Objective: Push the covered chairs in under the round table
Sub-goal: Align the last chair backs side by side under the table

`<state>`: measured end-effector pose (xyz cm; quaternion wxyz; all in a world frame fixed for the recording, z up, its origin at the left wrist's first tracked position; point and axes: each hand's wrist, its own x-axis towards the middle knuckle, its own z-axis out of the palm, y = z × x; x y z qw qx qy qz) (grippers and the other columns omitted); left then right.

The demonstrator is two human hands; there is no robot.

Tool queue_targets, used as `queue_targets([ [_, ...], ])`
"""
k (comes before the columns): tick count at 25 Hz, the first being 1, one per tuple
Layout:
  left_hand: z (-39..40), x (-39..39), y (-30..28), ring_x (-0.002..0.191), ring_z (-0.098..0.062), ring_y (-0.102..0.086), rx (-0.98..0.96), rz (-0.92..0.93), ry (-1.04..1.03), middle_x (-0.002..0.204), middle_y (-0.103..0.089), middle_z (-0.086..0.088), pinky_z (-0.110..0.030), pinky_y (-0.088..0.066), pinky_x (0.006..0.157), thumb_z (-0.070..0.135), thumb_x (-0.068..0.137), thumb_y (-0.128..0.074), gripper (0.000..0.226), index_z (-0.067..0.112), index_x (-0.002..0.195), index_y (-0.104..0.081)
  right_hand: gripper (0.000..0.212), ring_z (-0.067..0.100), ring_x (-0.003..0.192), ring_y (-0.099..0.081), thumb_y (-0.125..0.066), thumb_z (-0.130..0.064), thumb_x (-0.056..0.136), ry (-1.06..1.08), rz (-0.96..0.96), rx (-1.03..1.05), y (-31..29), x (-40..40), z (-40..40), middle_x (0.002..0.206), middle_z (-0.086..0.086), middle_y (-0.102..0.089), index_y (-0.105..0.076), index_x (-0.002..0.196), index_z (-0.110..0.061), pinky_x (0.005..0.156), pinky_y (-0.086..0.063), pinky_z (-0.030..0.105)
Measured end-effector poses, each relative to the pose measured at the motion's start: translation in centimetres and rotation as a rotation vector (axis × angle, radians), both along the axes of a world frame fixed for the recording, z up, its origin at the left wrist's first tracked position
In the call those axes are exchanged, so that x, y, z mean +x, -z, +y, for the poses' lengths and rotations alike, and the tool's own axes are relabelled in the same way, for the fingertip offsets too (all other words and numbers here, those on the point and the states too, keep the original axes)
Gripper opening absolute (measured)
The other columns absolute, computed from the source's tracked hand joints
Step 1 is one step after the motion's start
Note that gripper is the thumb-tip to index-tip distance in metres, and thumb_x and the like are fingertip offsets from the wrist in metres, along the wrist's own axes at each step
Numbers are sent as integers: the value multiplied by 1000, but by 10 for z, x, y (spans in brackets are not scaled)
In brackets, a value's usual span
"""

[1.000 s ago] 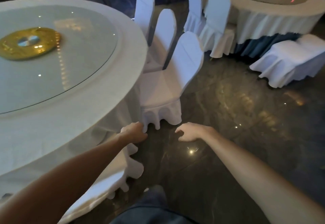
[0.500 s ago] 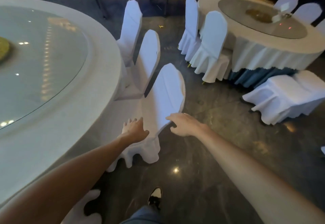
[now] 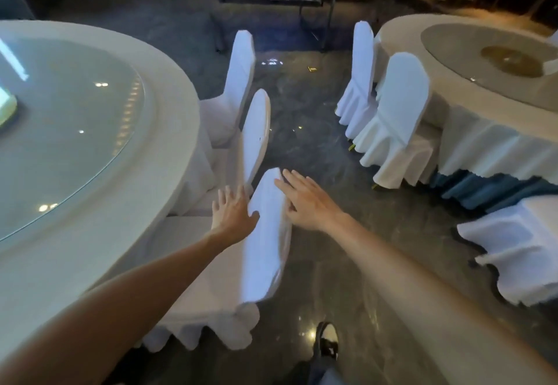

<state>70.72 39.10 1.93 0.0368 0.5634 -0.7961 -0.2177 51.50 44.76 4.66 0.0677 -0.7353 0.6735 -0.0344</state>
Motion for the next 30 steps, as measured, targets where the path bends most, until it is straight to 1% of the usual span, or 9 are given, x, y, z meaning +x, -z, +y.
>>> queue_targets([
  [2, -22, -39, 0, 152, -38, -3, -2, 38, -106, 166, -6, -14, -55, -14, 121, 45, 99, -49, 77, 16, 158, -9, 72, 27, 152, -8, -50, -23, 93, -76, -5, -47, 1, -42, -39, 165, 11, -11, -18, 157, -19, 122, -16, 46],
  [7, -56, -90, 12, 149, -35, -19, 35, 98, -358, 161, -20, -12, -56, -25, 118, 50, 93, -56, 83, 16, 156, -16, 81, 33, 150, -10, -58, -22, 90, -250, -59, -38, 1, -105, -131, 163, 20, -10, -13, 157, -12, 121, -20, 46],
  [11, -85, -116, 27, 152, -34, -7, 82, 120, -572, 165, -11, -11, -53, -16, 122, 55, 92, -56, 89, 17, 158, -11, 84, 36, 148, -17, -62, -19, 85, -407, -80, -54, 13, -129, -204, 159, 24, -19, -18, 155, -6, 119, -25, 48],
  [17, -163, -148, 62, 150, -31, -20, 157, 225, -786, 163, -20, -12, -50, -25, 120, 42, 94, -60, 83, 14, 158, -14, 82, 39, 147, -19, -61, -12, 79, -669, 48, -44, 46, -144, -321, 158, 25, -22, -25, 153, -7, 119, -23, 52],
  [20, -196, -158, 63, 133, -24, -46, 255, 330, -831, 150, -43, -8, -36, -43, 101, 33, 94, -63, 69, 15, 152, -31, 73, 41, 147, -19, -62, -19, 83, -782, 146, 1, 55, -149, -376, 158, 23, -25, -35, 151, -15, 117, -23, 57],
  [22, -206, -161, 58, 121, -22, -55, 322, 380, -843, 131, -56, -2, -29, -42, 88, 28, 94, -62, 53, 16, 142, -46, 72, 40, 148, -17, -62, -24, 85, -849, 202, 48, 60, -147, -403, 159, 23, -24, -34, 151, -17, 117, -20, 58],
  [25, -209, -161, 63, 105, -23, -62, 439, 322, -819, 117, -66, 0, -32, -48, 82, 29, 89, -58, 32, 19, 119, -62, 74, 35, 150, -12, -60, -36, 91, -926, 272, 123, 73, -141, -433, 161, 18, -20, -26, 154, -18, 120, -13, 56],
  [28, -208, -166, 78, 94, -23, -64, 574, 291, -864, 101, -69, -3, -36, -51, 79, 31, 83, -57, 23, 16, 98, -67, 59, 32, 139, -34, -56, -38, 90, -1027, 414, 276, 89, -138, -458, 148, 12, -43, -41, 143, -19, 119, -13, 54],
  [30, -201, -175, 84, 92, -26, -65, 613, 305, -940, 92, -69, -4, -37, -52, 77, 35, 79, -55, 31, 12, 94, -69, 41, 29, 121, -49, -55, -32, 87, -1152, 525, 260, 97, -136, -467, 126, 6, -58, -52, 127, -21, 112, -25, 49],
])
